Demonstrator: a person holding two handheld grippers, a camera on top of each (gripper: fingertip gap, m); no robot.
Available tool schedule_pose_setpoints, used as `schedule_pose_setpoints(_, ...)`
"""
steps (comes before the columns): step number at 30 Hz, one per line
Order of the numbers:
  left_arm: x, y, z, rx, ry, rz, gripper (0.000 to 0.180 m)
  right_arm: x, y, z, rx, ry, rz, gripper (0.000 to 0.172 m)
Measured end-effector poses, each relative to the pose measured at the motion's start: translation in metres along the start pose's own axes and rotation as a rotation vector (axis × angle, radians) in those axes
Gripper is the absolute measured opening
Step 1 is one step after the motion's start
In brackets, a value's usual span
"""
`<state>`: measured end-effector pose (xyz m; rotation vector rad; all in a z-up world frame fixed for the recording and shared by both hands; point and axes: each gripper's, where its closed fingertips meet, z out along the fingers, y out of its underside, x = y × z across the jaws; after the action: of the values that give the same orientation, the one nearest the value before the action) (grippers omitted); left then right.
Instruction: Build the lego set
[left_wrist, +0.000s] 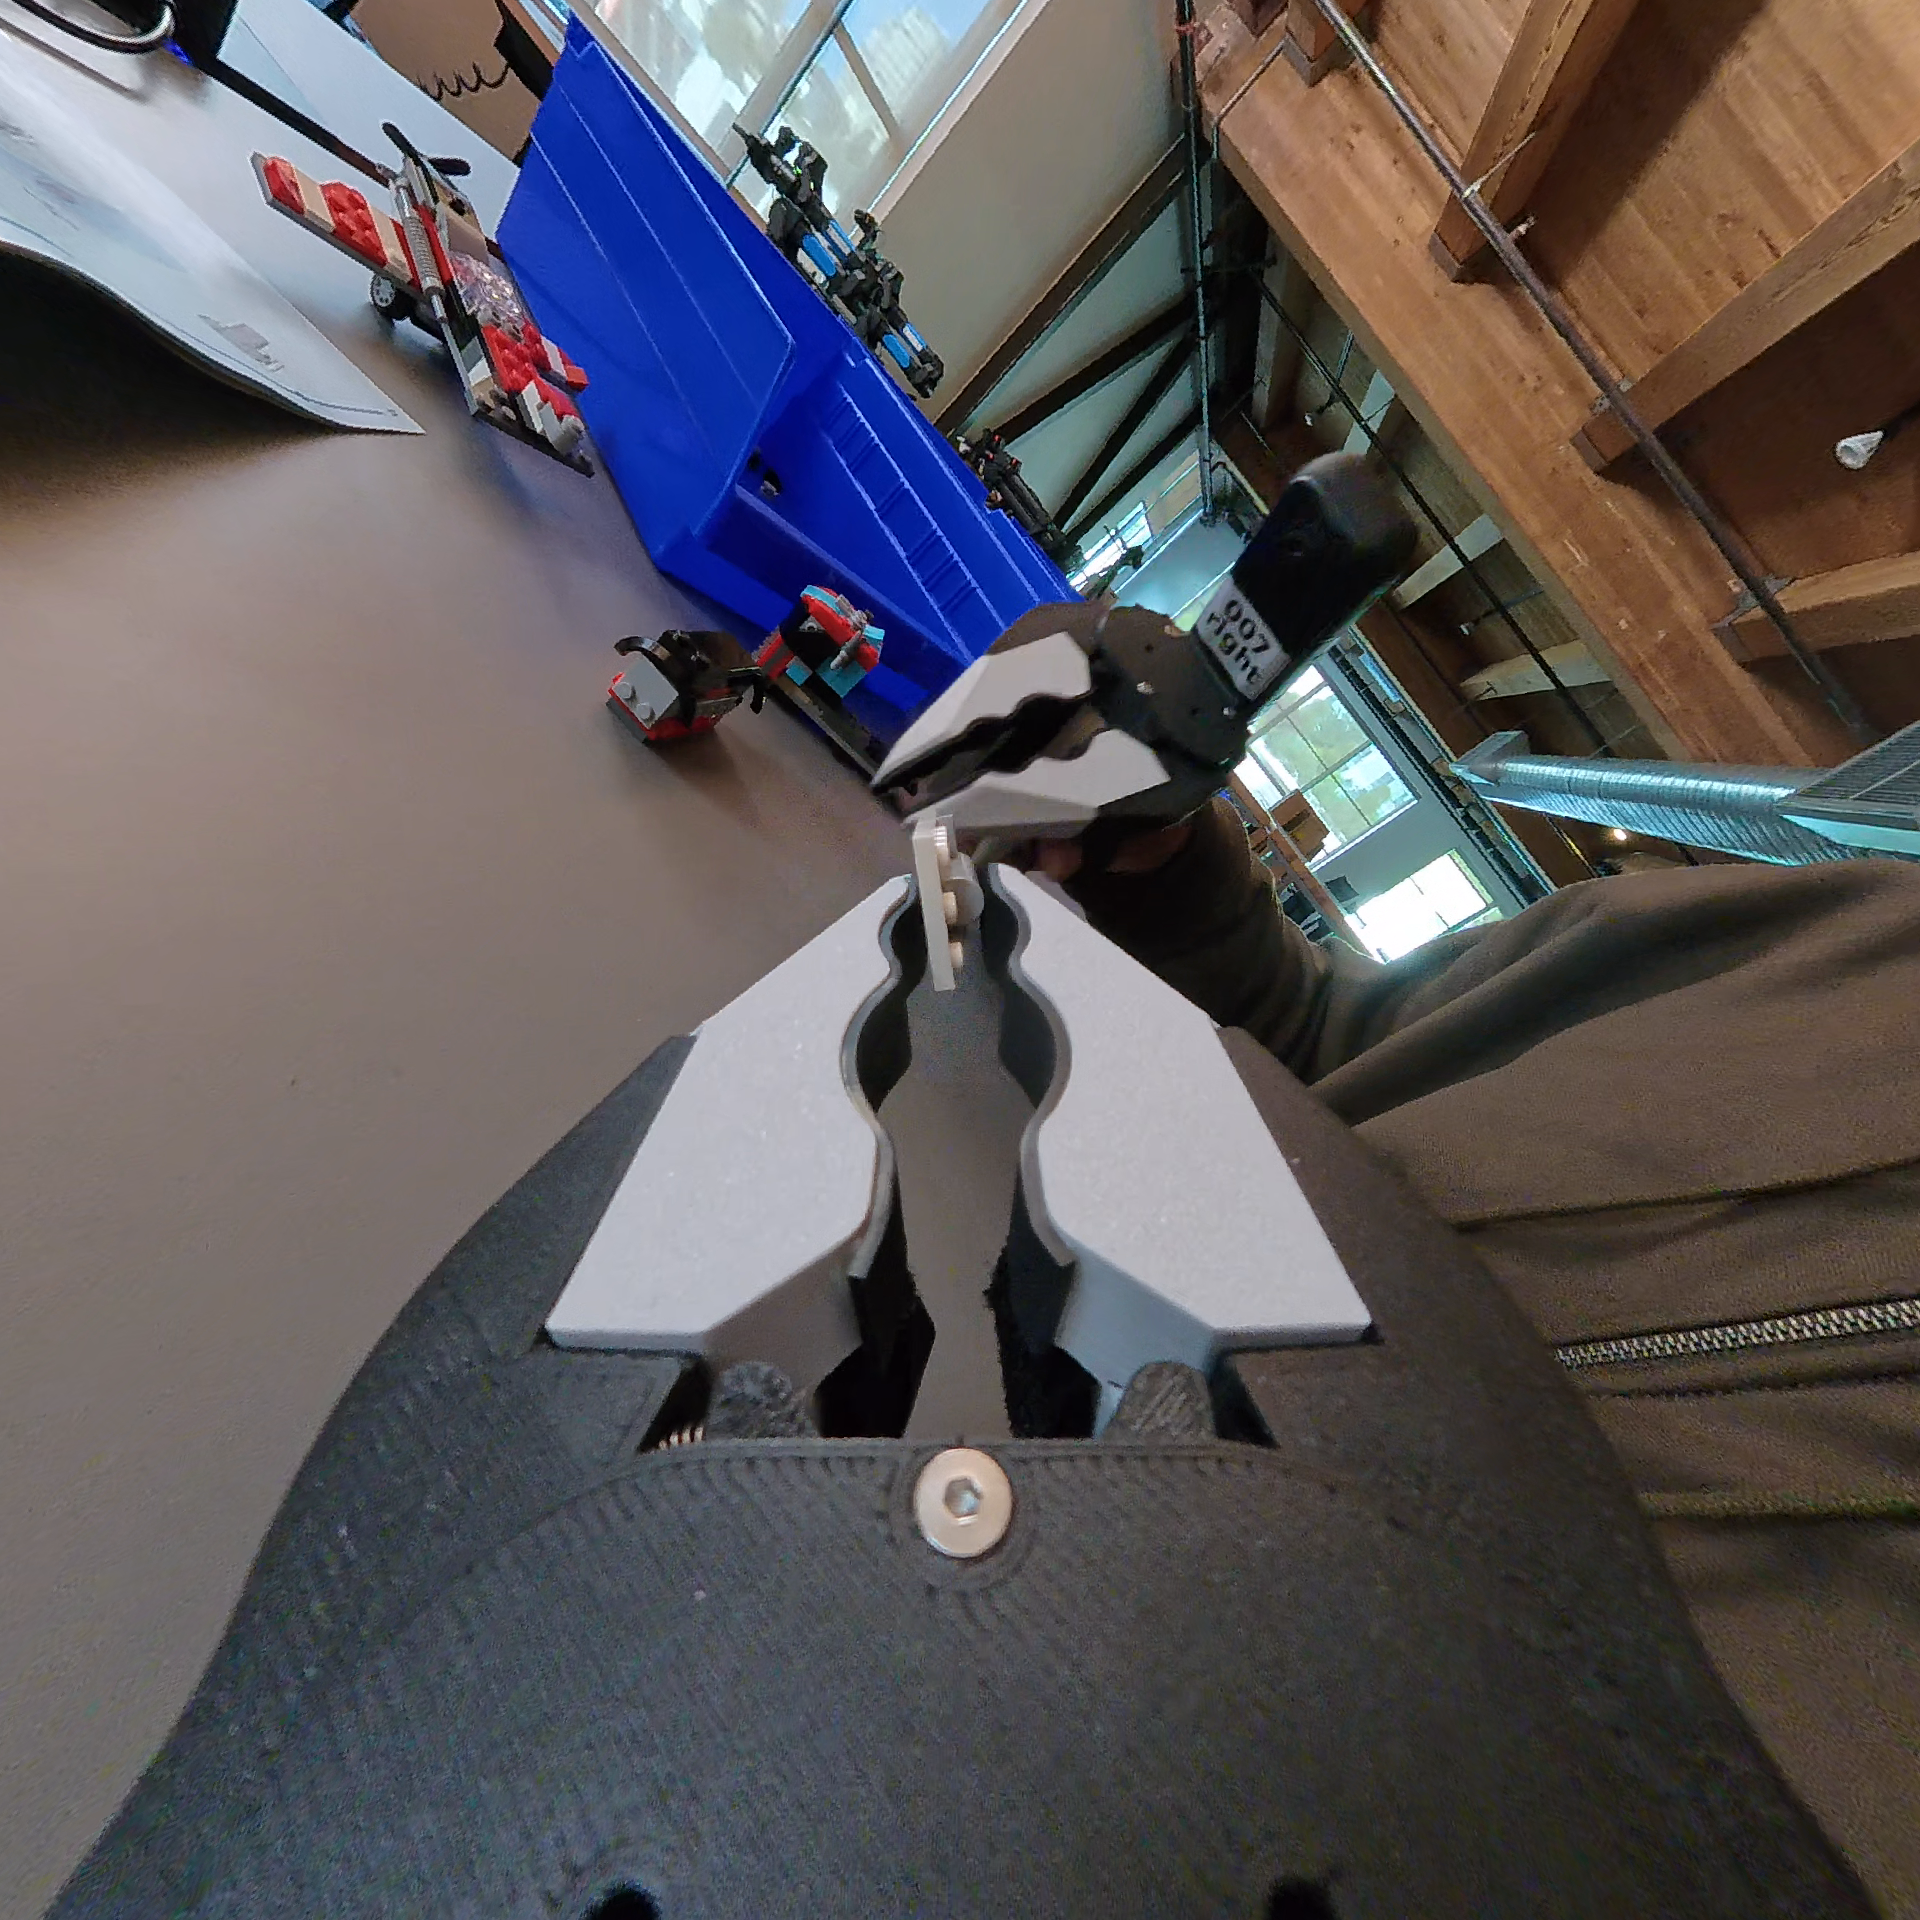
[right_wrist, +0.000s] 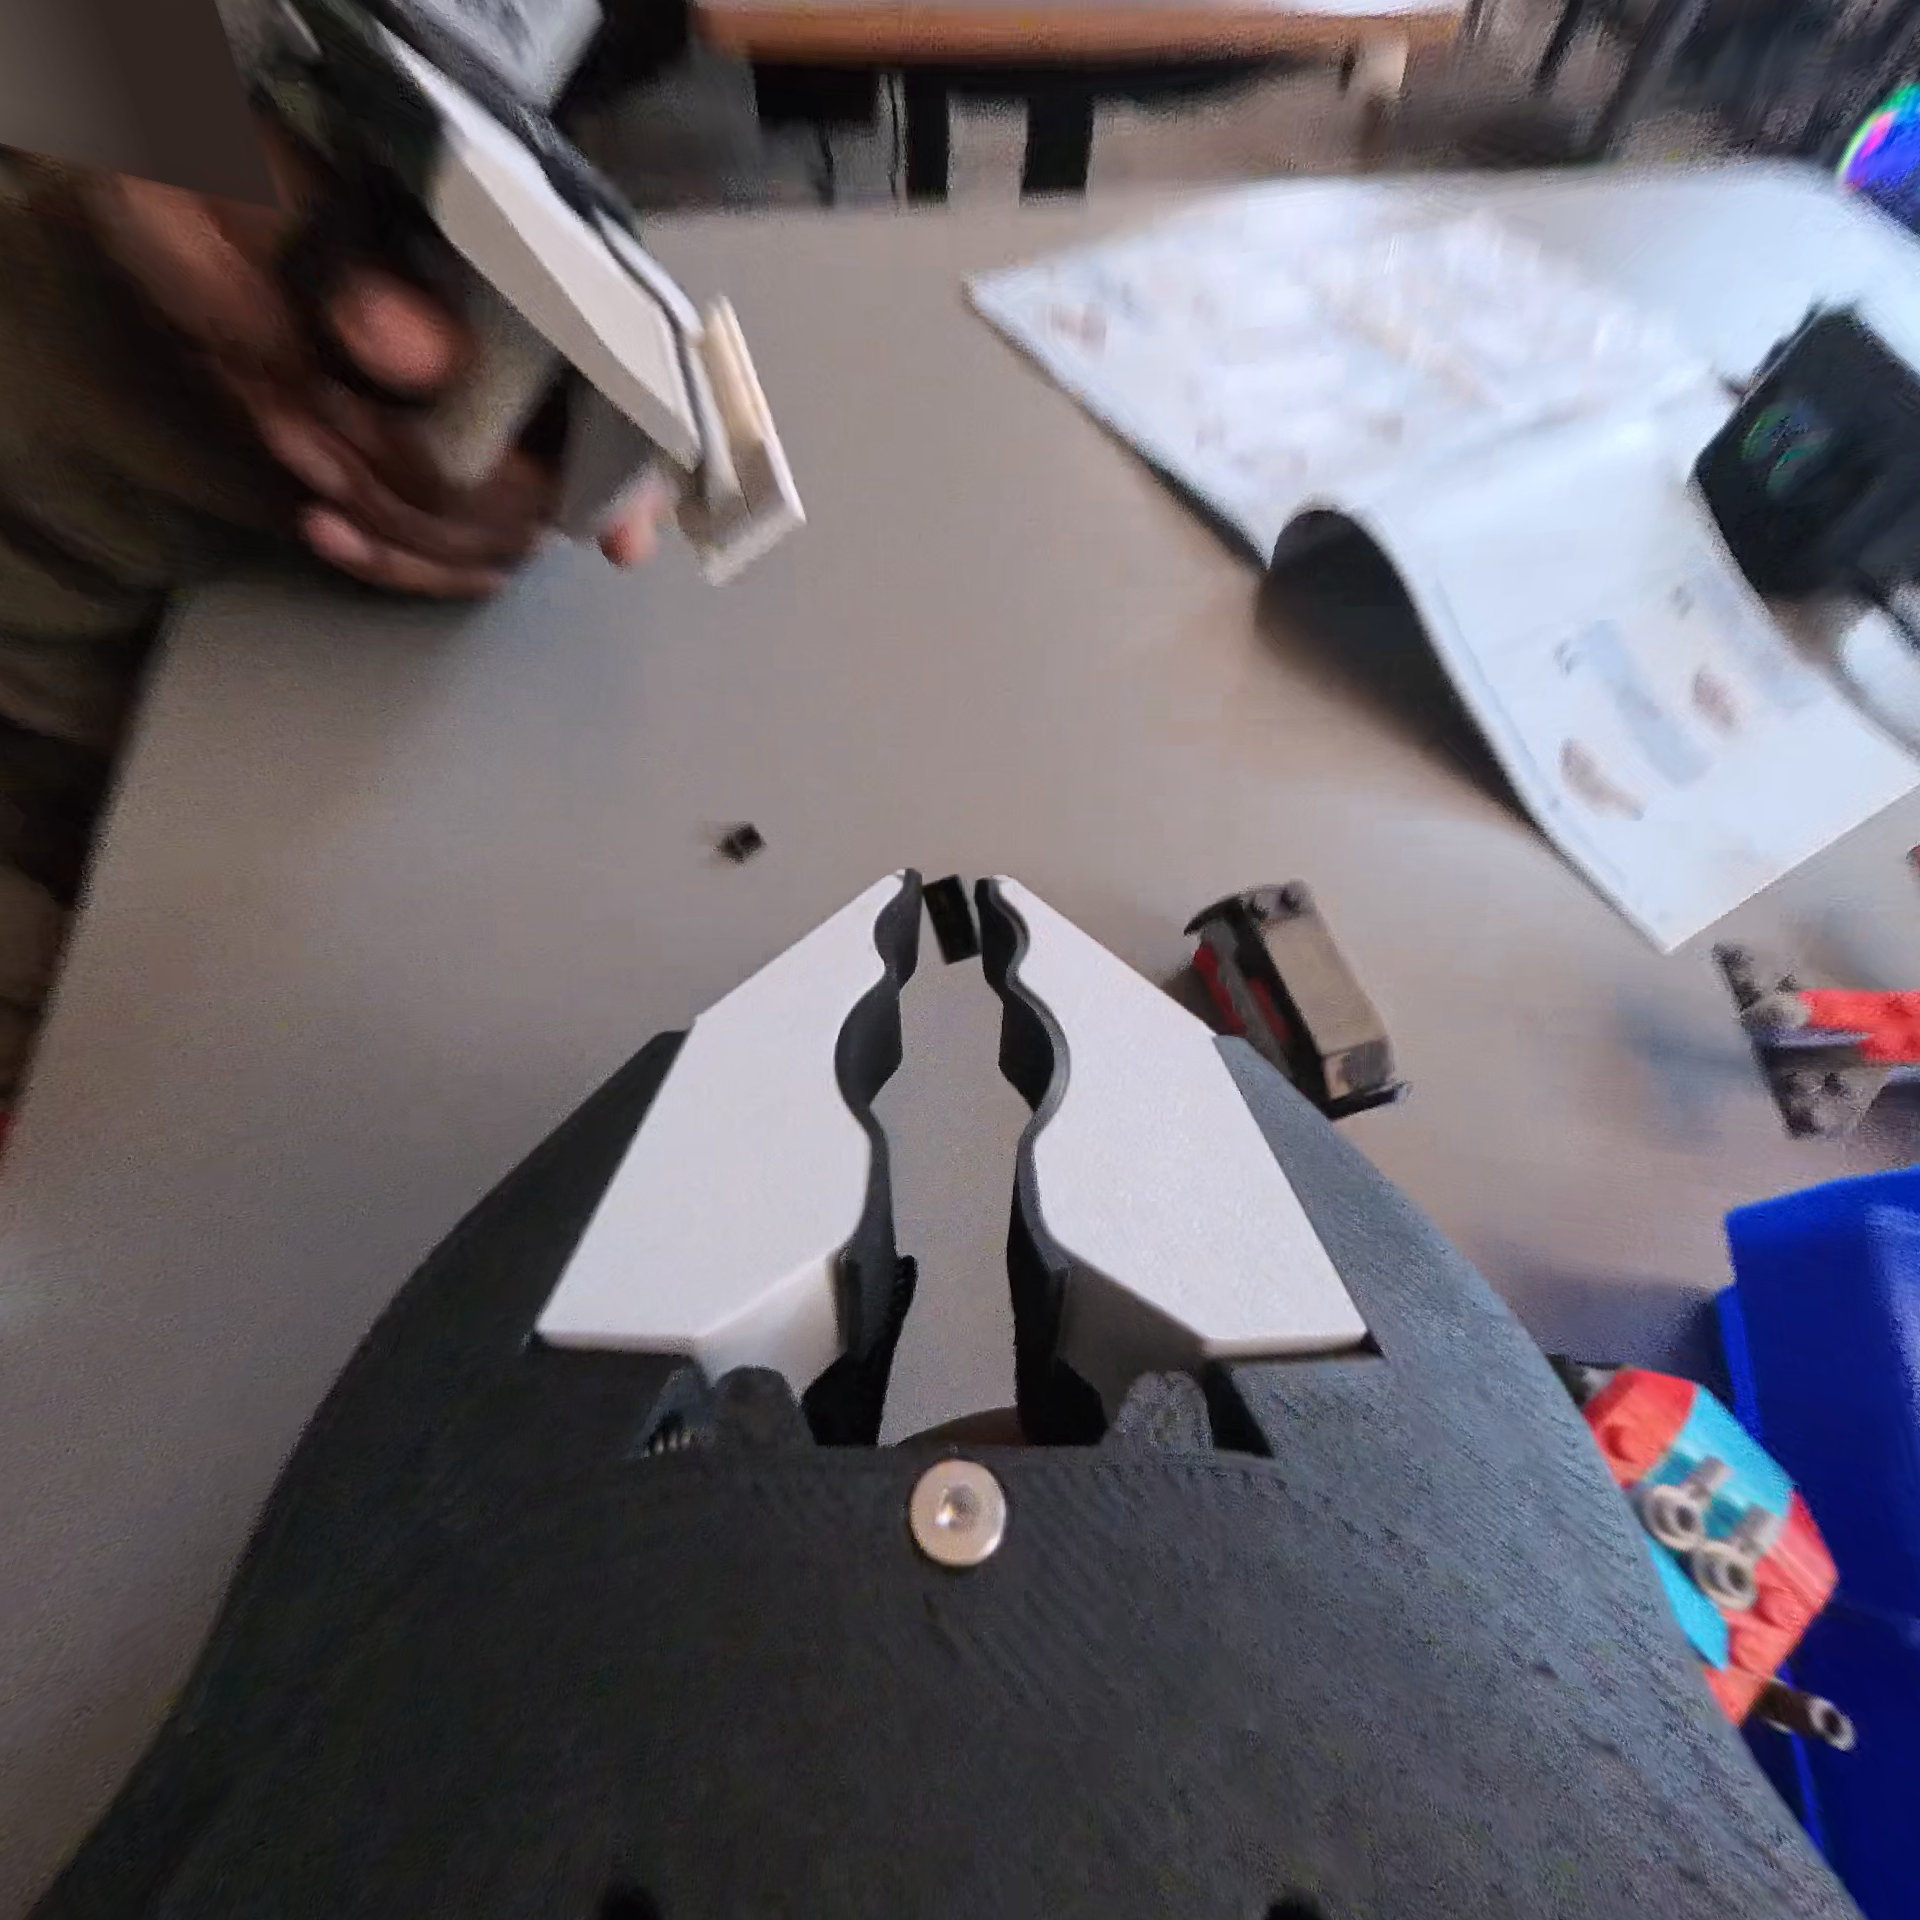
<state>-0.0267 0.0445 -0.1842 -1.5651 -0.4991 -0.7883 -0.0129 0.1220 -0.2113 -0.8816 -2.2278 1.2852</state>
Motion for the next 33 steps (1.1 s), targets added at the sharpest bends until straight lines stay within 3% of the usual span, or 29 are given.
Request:
schedule_pose_setpoints(5,-0.001,0.000,0.000,-0.002,-0.001,-0.004,0.010,0.009,-0.011,-0.026,0.114,-0.003,0.082,0.021)
schedule_pose_setpoints(16,-0.001,0.000,0.000,-0.001,0.000,-0.009,0.010,0.001,0.053,-0.012,-0.174,0.027,0.051,0.021)
schedule_pose_setpoints(24,-0.001,0.000,0.000,0.002,-0.002,-0.002,0.009,-0.004,0.061,0.006,-0.286,0.101,0.095,0.033)
schedule_pose_setpoints(33,0.001,-0.001,0.000,0.007,0.007,-0.001,0.009,-0.002,0.058,0.004,-0.279,0.400,0.192,0.033)
